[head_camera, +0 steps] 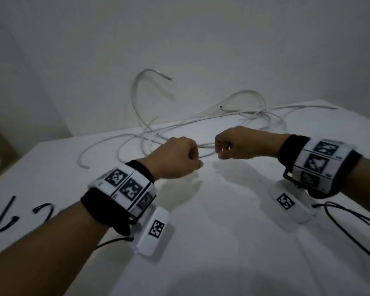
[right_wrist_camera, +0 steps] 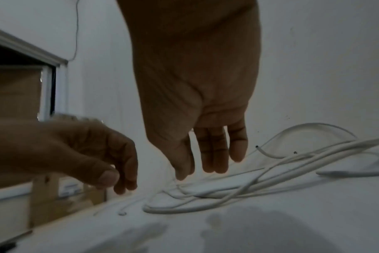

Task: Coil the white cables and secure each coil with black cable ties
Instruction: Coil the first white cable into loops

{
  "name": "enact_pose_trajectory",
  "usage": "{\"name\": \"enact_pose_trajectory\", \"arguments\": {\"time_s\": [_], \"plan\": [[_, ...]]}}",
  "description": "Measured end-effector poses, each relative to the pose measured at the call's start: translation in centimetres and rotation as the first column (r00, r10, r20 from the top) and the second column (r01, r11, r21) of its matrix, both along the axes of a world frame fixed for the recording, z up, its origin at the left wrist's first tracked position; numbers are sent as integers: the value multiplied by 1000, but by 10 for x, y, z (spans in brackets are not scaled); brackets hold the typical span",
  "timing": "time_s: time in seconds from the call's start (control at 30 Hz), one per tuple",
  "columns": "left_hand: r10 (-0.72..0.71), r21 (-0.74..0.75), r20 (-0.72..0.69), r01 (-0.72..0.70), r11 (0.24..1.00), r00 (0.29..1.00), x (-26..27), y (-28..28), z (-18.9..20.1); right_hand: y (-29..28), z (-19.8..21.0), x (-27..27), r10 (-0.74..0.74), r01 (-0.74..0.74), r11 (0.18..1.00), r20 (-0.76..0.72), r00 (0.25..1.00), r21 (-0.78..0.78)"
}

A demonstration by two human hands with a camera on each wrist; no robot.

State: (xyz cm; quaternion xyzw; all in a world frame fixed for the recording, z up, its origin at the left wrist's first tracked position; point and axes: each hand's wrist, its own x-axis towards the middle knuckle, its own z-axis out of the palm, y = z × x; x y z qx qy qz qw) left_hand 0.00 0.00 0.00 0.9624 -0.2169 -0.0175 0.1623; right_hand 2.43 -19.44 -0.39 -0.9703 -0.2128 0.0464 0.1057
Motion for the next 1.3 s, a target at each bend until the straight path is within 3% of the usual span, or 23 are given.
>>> {"name": "enact_pose_trajectory", "arguments": {"time_s": [0.17,0.43,0.53,0.63,0.7,0.77,0.9,1.03,1.17,1.3], "plan": [[-1,279,-107,31,960,994,64,-11,-20,4,-26,62,-22,14,946,-22,1000,-323],[-51,373,-119,92,923,992,85,-10,-43,5,-36,86,110,-100,872,-6,994,-479],[-56,377,-165,115,919,985,77,-9,-39,-1,-31,75,142,-127,777,-25,990,-617],[-90,267,-203,144,953,975,61,-6,-20,-16,-13,59,188,-43,680,118,975,-732],[-84,61,-140,94,994,986,48,-3,2,-34,11,50,166,78,689,261,951,-721],[-53,-184,-51,43,982,997,34,-1,27,-55,44,42,80,209,720,378,922,-662],[-51,-486,25,57,872,998,0,0,66,-104,108,22,-198,422,818,498,844,-390],[-43,-686,40,59,725,998,-35,-5,94,-129,149,-13,-429,487,874,461,777,-7],[-47,-898,23,41,439,999,-69,-17,119,-134,152,-52,-529,474,842,216,821,260],[-55,-985,-56,-46,163,997,-95,-26,115,-135,115,-96,-558,559,801,-71,827,216]]}}
